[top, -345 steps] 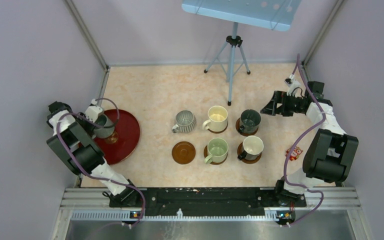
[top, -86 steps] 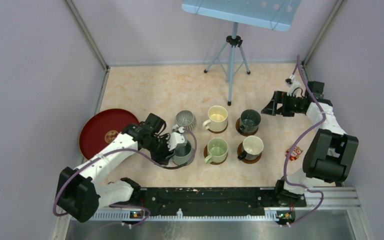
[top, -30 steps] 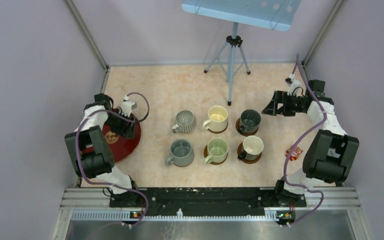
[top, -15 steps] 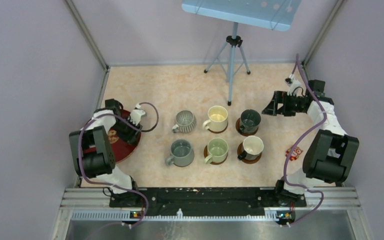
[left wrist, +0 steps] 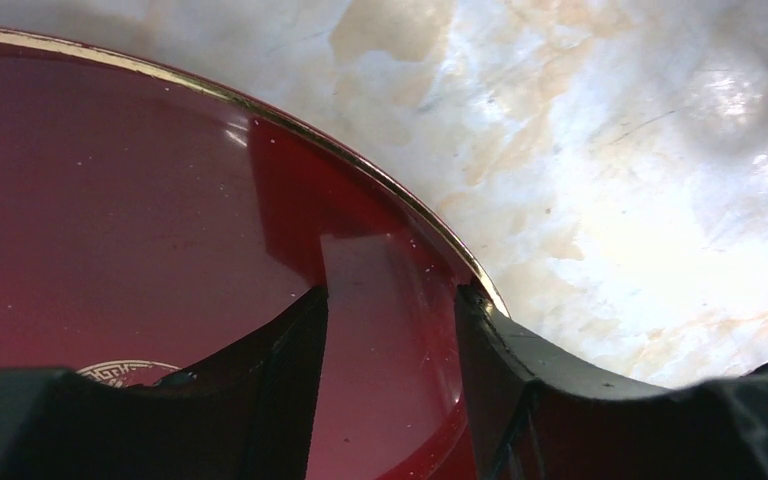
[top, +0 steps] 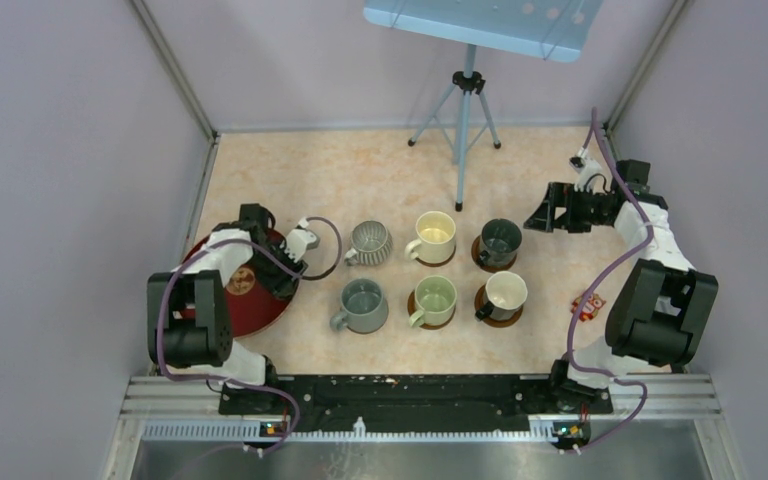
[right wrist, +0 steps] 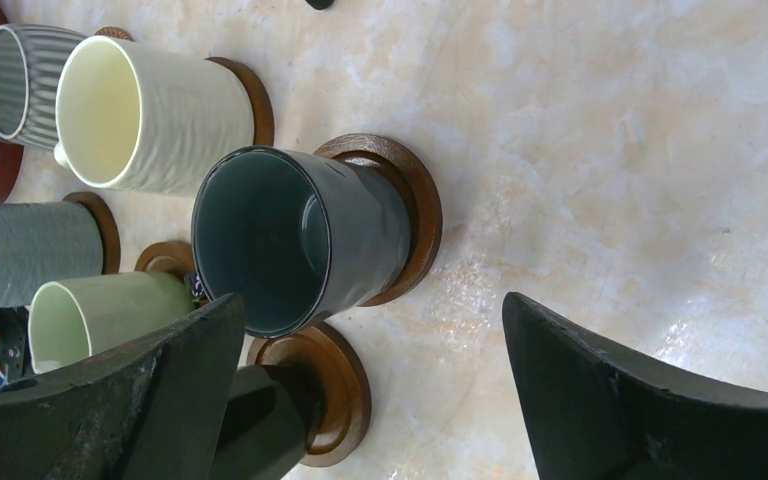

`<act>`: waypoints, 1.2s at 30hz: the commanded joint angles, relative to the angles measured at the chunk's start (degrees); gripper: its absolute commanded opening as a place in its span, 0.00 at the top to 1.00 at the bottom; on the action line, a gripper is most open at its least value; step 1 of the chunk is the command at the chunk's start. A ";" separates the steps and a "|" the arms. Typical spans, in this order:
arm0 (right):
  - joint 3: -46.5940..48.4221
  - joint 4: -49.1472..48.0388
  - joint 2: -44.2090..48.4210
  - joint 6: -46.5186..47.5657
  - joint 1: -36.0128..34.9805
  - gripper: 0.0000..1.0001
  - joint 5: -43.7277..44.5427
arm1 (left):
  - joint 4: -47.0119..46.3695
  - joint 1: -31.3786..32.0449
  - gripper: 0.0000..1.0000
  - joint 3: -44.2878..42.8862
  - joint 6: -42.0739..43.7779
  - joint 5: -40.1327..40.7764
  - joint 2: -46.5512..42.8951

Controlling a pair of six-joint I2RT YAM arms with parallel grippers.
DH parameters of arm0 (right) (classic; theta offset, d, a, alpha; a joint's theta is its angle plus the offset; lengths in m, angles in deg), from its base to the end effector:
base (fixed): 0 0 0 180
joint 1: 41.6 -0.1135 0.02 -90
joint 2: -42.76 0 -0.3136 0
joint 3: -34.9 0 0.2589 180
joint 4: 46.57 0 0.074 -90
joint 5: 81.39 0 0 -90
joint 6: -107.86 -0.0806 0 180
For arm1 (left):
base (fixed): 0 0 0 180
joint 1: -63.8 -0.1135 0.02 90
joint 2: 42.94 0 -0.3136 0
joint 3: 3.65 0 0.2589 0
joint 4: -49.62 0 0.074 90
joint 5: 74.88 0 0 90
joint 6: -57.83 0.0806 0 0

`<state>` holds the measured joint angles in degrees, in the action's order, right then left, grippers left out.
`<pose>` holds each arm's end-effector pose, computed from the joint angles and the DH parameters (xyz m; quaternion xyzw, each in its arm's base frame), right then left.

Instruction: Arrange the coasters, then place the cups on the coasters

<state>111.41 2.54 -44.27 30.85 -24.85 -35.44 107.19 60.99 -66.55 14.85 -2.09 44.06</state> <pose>0.3274 -0.0400 0.2656 -0.0688 0.8974 0.2875 0.3276 0.2626 -0.0110 0.1716 0.3812 0.9096 -0.1051 0.1280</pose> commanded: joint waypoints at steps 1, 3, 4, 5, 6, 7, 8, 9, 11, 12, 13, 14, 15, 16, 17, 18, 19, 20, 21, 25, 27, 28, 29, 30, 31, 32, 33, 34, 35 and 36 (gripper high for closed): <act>2.28 0.01 1.95 1.33 0.39 0.01 -0.81 | 3.91 2.35 0.42 3.35 -3.27 -4.76 -0.84; 2.25 0.21 1.97 1.37 0.39 0.01 -0.94 | 4.54 2.37 0.40 2.84 -3.73 -6.53 -1.12; 2.34 0.33 2.07 1.48 0.41 0.01 -0.95 | 4.99 2.37 0.38 2.49 -3.98 -7.51 -1.21; 2.34 0.46 2.22 1.63 0.39 0.01 -0.95 | 5.47 2.37 0.36 2.05 -4.41 -8.56 -1.28; 2.34 0.64 2.45 1.80 0.39 0.01 -0.95 | 5.79 2.37 0.33 1.53 -4.94 -9.53 -1.35; 2.42 0.70 2.66 1.96 0.39 0.01 -0.90 | 6.03 2.38 0.29 0.46 -5.66 -10.28 -1.58; 2.54 0.91 2.86 2.14 0.37 0.01 -0.67 | 6.23 2.33 0.24 -0.65 -6.45 -10.89 -1.92; 2.93 1.46 2.97 2.53 0.38 0.01 -0.31 | 6.30 2.22 0.19 -2.12 -7.29 -11.25 -2.33; 4.12 2.71 3.00 3.41 0.38 0.01 0.20 | 6.50 1.58 0.10 -5.55 -8.83 -12.15 -3.03; 5.15 3.62 2.96 3.82 0.39 0.01 0.49 | 6.60 1.27 0.06 -7.56 -9.63 -12.75 -2.95; 5.87 4.14 2.80 4.35 0.34 0.01 0.73 | 6.60 0.94 0.02 -9.45 -10.28 -13.35 -2.55; 6.55 4.74 2.68 4.85 0.38 0.01 0.99 | 6.70 0.67 0.01 -11.46 -11.03 -13.39 -1.91; 7.49 5.38 2.53 5.38 0.38 0.01 1.61 | 6.99 0.18 0.01 -13.75 -11.58 -13.84 -1.07; 8.36 5.81 2.37 5.83 0.39 0.01 2.33 | 7.33 -0.42 0.01 -16.35 -12.00 -14.40 -0.18; 9.29 6.17 2.19 6.23 0.45 0.01 3.03 | 7.86 -1.18 0.01 -19.51 -12.27 -15.23 0.84; 10.27 6.52 2.02 6.64 0.47 0.01 3.71 | 8.52 -2.05 0.01 -22.83 -12.81 -16.24 2.00; 11.34 6.84 1.61 6.95 0.52 0.01 4.34 | 9.26 -3.26 0.01 -26.83 -13.32 -17.73 3.20; 12.52 7.44 1.29 7.29 0.67 0.01 4.72 | 9.46 -4.66 0.01 -30.60 -14.40 -18.94 4.40; 13.71 7.96 0.92 7.57 1.02 0.01 4.65 | 9.36 -5.77 0.01 -35.12 -16.28 -19.71 6.09; 18.29 8.54 -0.47 7.83 3.86 0.01 4.30 | 6.80 -9.92 0.01 -43.82 -22.18 -21.08 9.63; 19.64 7.91 -1.47 8.00 6.26 0.01 4.58 | 4.00 -11.32 0.01 -44.80 -25.69 -19.16 10.02; 20.02 7.42 -2.09 8.01 7.48 0.01 4.53 | 2.57 -11.81 0.01 -44.73 -27.48 -17.61 10.08; 20.40 7.14 -2.95 8.01 8.66 0.01 4.32 | 1.62 -12.26 0.01 -44.65 -28.08 -17.02 10.11; 20.61 6.98 -3.54 8.08 9.56 0.01 3.95 | 0.96 -12.74 0.01 -44.42 -28.32 -16.82 10.10; 20.58 6.94 -4.07 8.31 10.26 0.01 3.75 | 0.24 -13.21 0.01 -43.82 -28.80 -16.85 10.03; 20.38 6.63 -4.52 8.54 10.65 0.01 3.91 | -0.79 -13.67 0.01 -42.60 -29.37 -17.26 9.77; 19.92 6.05 -4.82 8.62 10.83 0.01 4.34 | -1.75 -13.93 0.01 -41.10 -29.63 -17.64 9.45; 19.19 5.41 -4.96 8.65 10.84 0.01 4.79 | -2.42 -13.99 0.01 -39.52 -29.71 -17.98 9.25; 18.55 4.81 -5.14 8.64 10.84 0.01 4.96 | -2.92 -14.01 0.01 -37.48 -29.61 -18.07 9.11; 18.00 4.29 -5.31 8.63 10.84 0.01 5.07 | -3.14 -14.06 0.01 -36.24 -29.65 -17.89 9.10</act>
<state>130.07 9.44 -48.84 38.22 -13.96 -30.78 107.58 47.40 -107.59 -11.97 -19.45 53.77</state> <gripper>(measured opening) 0.985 0.987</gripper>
